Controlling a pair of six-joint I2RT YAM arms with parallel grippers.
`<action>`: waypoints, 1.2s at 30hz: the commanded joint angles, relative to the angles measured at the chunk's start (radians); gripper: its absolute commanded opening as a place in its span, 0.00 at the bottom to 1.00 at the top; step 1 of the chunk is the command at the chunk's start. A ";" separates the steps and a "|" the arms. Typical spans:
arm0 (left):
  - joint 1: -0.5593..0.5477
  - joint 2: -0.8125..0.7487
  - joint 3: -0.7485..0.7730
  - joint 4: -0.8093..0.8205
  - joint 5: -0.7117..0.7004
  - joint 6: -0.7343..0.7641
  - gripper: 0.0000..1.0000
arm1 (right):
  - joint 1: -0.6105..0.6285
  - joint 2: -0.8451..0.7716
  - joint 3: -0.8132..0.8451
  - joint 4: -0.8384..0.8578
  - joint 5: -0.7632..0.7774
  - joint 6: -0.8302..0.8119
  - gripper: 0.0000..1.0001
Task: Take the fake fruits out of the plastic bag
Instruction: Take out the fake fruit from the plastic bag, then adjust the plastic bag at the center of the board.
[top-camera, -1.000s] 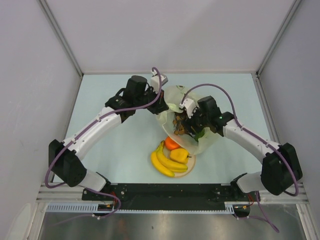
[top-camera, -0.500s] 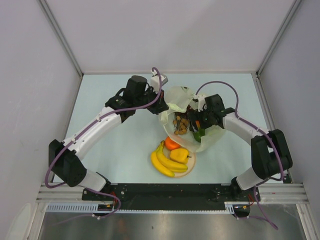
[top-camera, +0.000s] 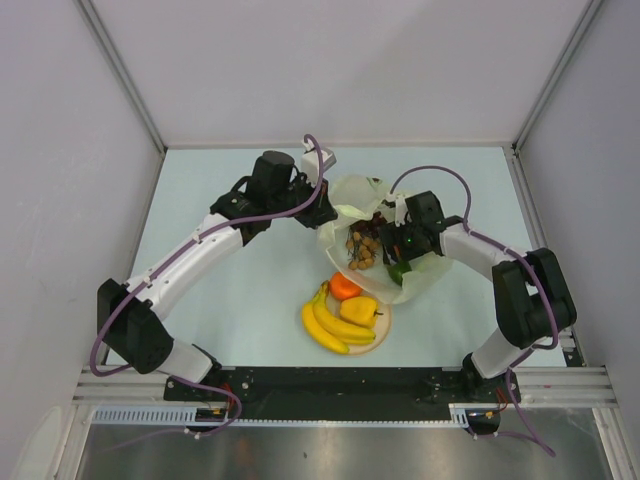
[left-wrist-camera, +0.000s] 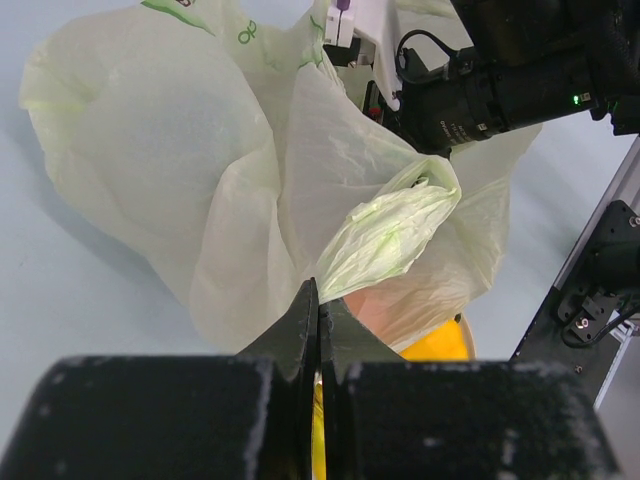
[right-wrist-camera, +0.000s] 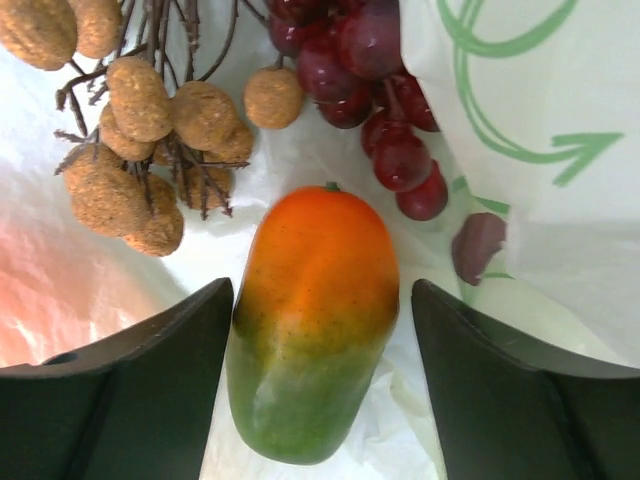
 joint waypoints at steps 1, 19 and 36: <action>-0.002 -0.006 -0.001 0.046 0.022 -0.015 0.00 | -0.003 -0.007 0.002 0.018 0.023 -0.049 0.70; -0.004 0.020 0.022 0.037 0.031 -0.025 0.00 | 0.080 -0.433 0.019 -0.228 -0.311 -0.416 0.39; 0.005 0.470 0.680 -0.020 -0.008 0.076 0.00 | 0.389 -0.733 -0.046 -0.481 -0.405 -0.939 0.37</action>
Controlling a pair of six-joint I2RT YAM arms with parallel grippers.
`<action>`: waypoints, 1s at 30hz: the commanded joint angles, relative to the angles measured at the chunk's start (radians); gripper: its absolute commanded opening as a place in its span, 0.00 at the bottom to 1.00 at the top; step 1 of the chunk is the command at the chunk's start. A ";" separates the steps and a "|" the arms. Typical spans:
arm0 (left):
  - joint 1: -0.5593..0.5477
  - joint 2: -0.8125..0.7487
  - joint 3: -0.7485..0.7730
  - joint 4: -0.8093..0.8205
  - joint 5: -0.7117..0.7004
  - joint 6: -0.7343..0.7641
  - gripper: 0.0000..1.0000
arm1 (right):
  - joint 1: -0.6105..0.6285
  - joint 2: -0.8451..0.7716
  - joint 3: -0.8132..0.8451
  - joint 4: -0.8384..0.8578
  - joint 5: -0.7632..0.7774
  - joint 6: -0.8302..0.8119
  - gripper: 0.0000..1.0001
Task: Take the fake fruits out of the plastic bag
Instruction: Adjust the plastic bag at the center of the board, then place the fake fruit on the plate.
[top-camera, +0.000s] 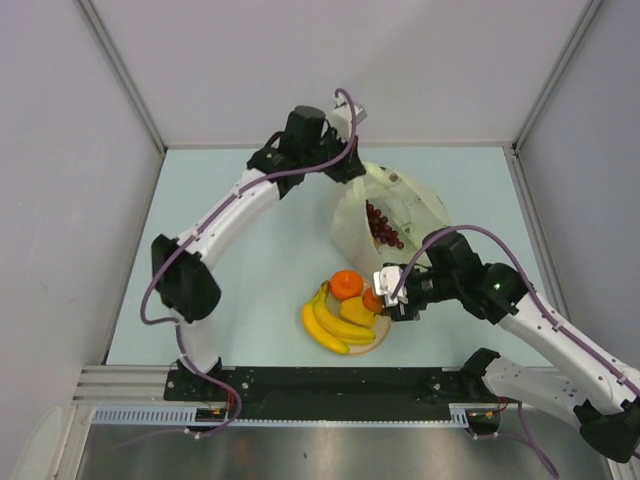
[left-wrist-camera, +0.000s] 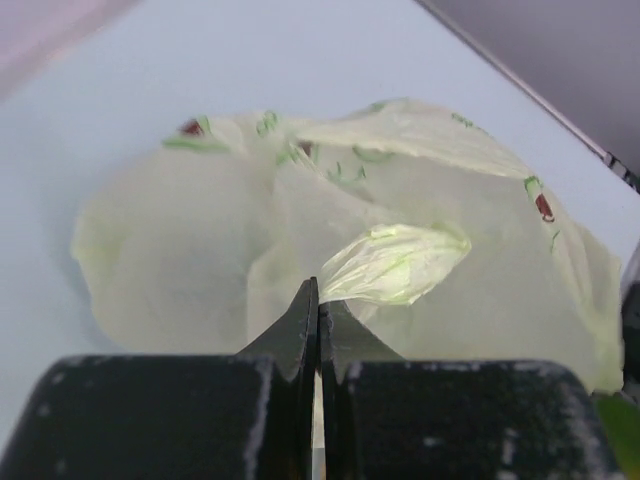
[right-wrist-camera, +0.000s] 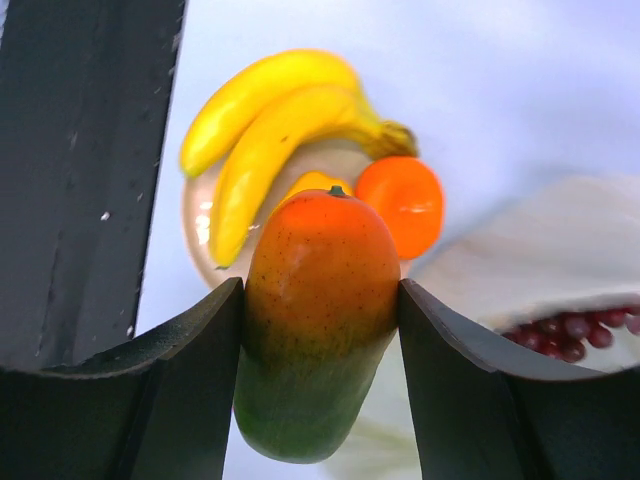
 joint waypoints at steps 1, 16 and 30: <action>0.008 0.190 0.348 0.017 -0.064 0.057 0.00 | 0.035 -0.023 -0.011 -0.088 0.005 -0.112 0.37; 0.081 -0.013 0.202 0.027 -0.220 0.155 0.00 | 0.057 -0.238 -0.279 -0.213 0.029 -0.645 0.36; 0.070 -0.190 -0.053 0.005 -0.184 0.138 0.00 | -0.032 -0.244 -0.519 0.022 -0.089 -1.135 0.43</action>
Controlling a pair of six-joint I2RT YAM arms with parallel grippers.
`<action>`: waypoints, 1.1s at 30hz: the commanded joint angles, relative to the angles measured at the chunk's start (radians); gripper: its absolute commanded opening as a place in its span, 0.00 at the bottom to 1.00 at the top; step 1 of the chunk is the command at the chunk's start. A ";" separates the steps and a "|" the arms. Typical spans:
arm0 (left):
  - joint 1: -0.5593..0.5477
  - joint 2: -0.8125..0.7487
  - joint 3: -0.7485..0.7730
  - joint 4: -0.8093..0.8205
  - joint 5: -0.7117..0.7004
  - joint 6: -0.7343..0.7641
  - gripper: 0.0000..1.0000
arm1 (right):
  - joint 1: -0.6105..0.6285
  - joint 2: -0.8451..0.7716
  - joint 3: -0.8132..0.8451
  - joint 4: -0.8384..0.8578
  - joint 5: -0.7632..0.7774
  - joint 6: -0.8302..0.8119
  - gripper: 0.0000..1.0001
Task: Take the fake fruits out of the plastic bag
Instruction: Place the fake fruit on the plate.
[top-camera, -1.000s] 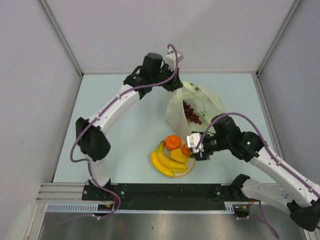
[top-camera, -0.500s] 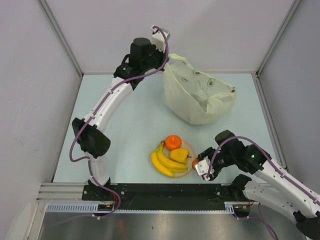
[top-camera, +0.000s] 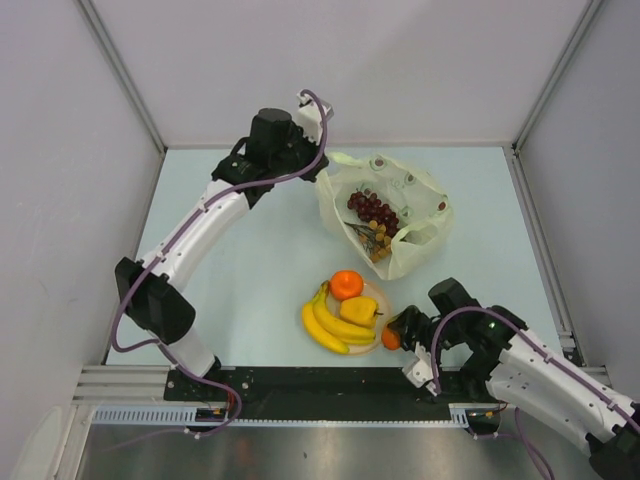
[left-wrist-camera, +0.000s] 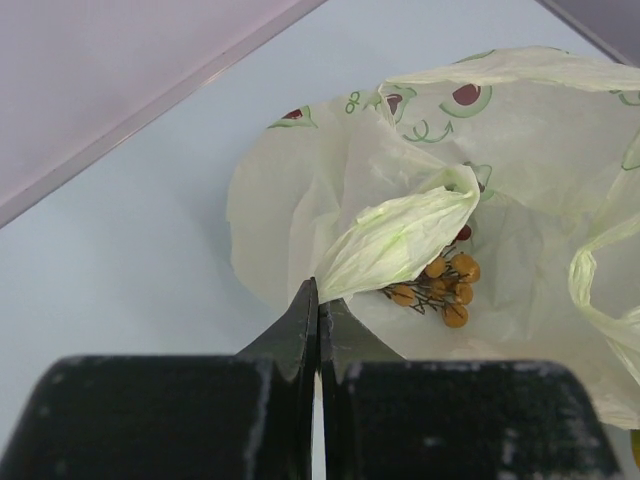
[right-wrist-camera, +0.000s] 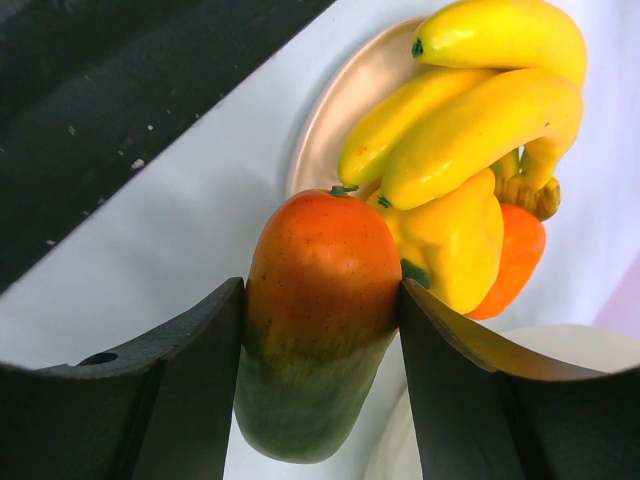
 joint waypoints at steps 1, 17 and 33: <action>-0.007 -0.075 -0.024 0.010 0.000 0.003 0.00 | -0.040 0.012 -0.039 0.125 -0.073 -0.191 0.42; -0.013 -0.147 -0.097 0.009 -0.028 0.030 0.00 | -0.224 0.214 -0.053 0.133 -0.231 -0.669 0.24; -0.013 -0.131 -0.119 -0.005 -0.002 0.004 0.00 | -0.242 -0.052 0.122 0.230 -0.262 0.417 0.00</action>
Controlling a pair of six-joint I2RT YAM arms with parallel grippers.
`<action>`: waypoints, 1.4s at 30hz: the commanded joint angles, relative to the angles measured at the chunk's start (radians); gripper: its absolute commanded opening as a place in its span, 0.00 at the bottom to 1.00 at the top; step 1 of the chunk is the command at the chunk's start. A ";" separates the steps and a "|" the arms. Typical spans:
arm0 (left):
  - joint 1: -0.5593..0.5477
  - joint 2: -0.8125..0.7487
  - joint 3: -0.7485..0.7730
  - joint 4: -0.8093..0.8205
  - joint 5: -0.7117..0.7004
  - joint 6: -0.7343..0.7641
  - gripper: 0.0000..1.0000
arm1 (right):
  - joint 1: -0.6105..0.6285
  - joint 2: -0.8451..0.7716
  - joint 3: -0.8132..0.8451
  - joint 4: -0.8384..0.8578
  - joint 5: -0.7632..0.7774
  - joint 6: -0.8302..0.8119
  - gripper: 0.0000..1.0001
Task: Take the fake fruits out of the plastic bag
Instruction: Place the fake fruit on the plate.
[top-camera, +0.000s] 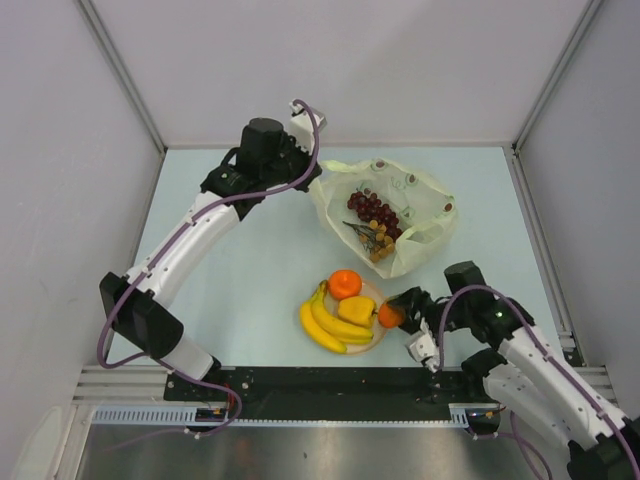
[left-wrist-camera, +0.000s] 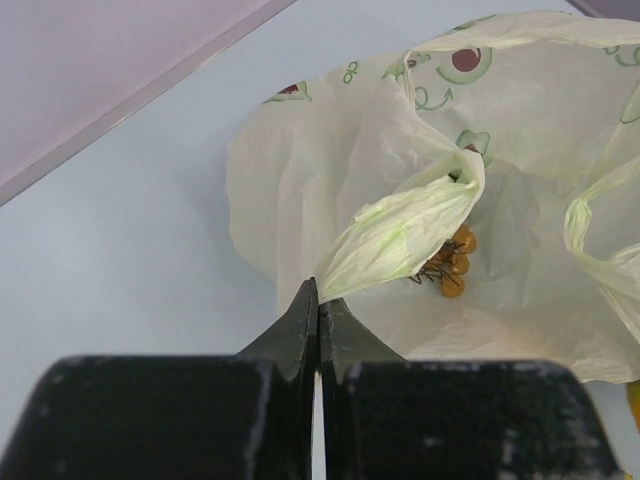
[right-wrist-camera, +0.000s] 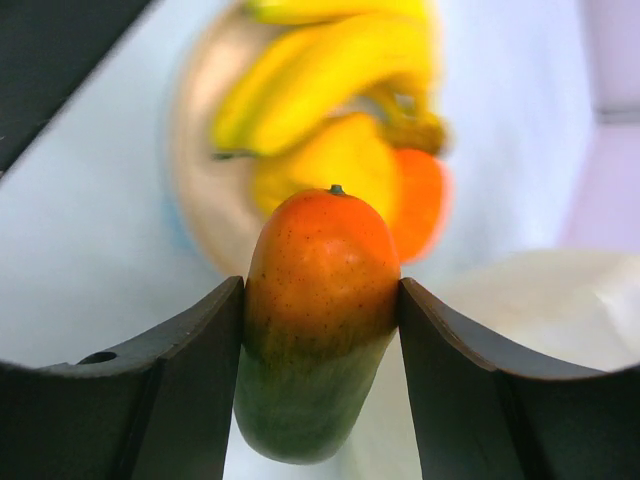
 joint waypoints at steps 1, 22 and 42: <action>-0.004 -0.018 -0.015 0.006 0.017 -0.009 0.00 | -0.002 -0.116 0.088 0.218 -0.024 0.765 0.00; -0.004 0.196 0.203 -0.029 -0.052 0.003 0.00 | 0.015 0.097 0.204 0.257 0.433 2.211 0.00; -0.004 0.219 0.215 -0.028 -0.058 -0.001 0.00 | 0.036 0.311 0.062 0.410 0.617 2.445 0.00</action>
